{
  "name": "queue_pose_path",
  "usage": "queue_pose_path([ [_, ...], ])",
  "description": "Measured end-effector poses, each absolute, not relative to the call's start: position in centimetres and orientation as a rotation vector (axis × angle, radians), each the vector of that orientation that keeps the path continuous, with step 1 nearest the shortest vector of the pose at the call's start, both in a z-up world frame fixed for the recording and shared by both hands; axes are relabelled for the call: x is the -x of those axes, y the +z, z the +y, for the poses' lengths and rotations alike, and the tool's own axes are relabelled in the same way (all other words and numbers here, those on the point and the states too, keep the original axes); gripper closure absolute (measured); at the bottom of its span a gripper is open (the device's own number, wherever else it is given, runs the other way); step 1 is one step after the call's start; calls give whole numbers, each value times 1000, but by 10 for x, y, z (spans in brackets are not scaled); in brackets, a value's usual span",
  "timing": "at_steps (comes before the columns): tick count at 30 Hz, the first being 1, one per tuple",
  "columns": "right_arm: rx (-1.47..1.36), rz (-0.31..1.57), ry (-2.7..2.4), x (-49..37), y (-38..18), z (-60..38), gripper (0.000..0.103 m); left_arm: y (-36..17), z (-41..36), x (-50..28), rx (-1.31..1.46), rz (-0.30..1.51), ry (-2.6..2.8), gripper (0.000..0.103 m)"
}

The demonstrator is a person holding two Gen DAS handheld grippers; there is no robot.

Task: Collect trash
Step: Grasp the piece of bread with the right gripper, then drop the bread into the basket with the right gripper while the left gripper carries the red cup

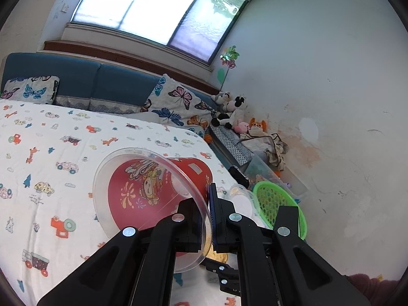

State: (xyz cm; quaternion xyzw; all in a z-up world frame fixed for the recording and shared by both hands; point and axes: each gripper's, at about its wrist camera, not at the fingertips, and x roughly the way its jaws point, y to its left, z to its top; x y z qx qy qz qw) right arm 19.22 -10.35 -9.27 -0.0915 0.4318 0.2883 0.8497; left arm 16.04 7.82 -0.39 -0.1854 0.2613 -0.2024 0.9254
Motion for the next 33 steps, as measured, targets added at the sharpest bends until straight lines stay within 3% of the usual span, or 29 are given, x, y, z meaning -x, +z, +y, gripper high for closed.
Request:
queue_pose_path([
  [9, 120, 864, 570, -175, -69, -150, 59, 2, 39, -168, 354, 546, -485, 98],
  [19, 39, 816, 351, -184, -45, -265, 59, 5, -25, -184, 302, 583, -590, 98],
  [33, -64, 891, 80, -221, -75, -406, 57, -7, -138, -216, 187, 689, -719, 98],
])
